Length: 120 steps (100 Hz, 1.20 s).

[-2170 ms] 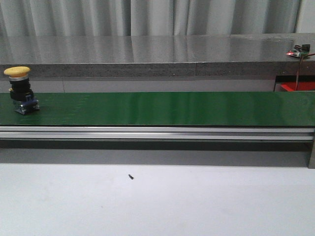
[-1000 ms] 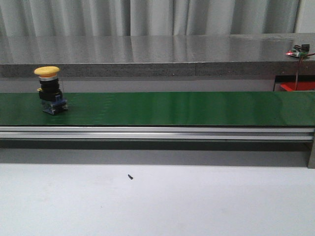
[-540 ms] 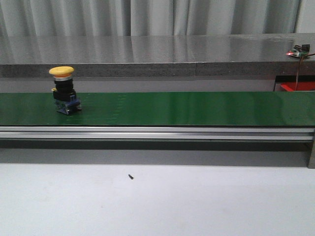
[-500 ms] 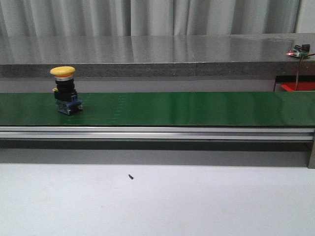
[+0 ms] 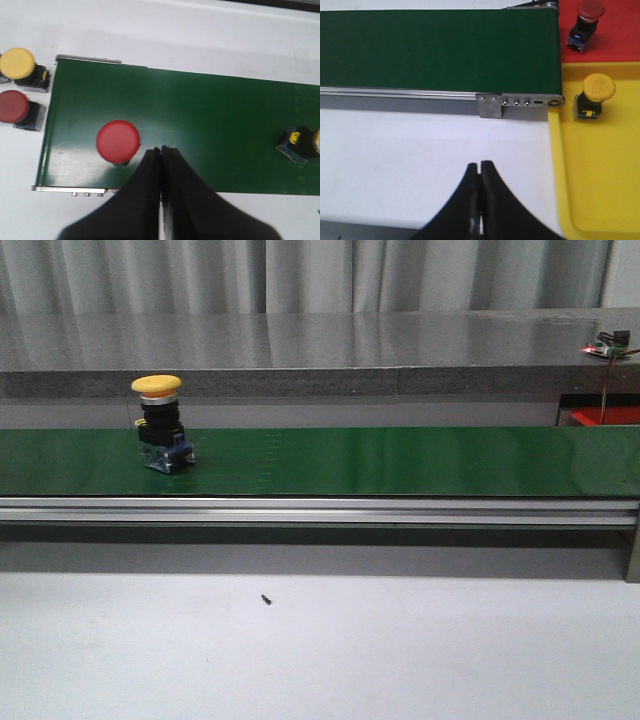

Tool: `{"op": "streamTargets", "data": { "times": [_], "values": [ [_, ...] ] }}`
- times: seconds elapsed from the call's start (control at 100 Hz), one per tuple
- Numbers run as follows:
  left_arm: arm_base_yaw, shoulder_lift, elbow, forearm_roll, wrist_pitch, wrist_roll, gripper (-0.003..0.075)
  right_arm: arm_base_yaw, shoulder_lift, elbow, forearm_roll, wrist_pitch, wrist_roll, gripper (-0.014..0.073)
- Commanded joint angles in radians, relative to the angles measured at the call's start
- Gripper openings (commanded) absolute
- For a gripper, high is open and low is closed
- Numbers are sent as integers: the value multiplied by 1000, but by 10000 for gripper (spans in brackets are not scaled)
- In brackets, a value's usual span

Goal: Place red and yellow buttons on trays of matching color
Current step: 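Set the red button on the belt behind the yellow one, release, then lower the right gripper onto the yellow button on the belt, grasp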

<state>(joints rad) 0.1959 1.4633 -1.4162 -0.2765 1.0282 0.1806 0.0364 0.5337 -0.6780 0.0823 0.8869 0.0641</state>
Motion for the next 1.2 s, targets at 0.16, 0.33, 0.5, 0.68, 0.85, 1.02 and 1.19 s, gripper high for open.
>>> {"op": "streamTargets", "data": {
  "times": [0.16,0.33,0.5,0.68,0.85,1.02,1.19],
  "values": [
    [-113,-142,10,-28,-26,3,-20,2,2,-24,-1,-66,-8,-68],
    [-145,-264,135,-32,-63,3,-20,2,2,-24,-1,-66,-8,-68],
    [-143,-421,279,-34,-108,3,-20,2,2,-24,-1,-66,-8,-68],
    [-143,-592,415,-34,-189,3,-20,2,2,-24,-5,-89,-8,-68],
    [-143,-716,525,-34,-210,3,-20,2,2,-18,-8,-105,-9,-68],
    [-143,-813,630,-37,-222,3,-20,2,50,-41,-21,-70,-18,-68],
    [-143,-901,721,-41,-263,3,-20,2,197,-106,-20,-47,-50,-68]
  ]
}}
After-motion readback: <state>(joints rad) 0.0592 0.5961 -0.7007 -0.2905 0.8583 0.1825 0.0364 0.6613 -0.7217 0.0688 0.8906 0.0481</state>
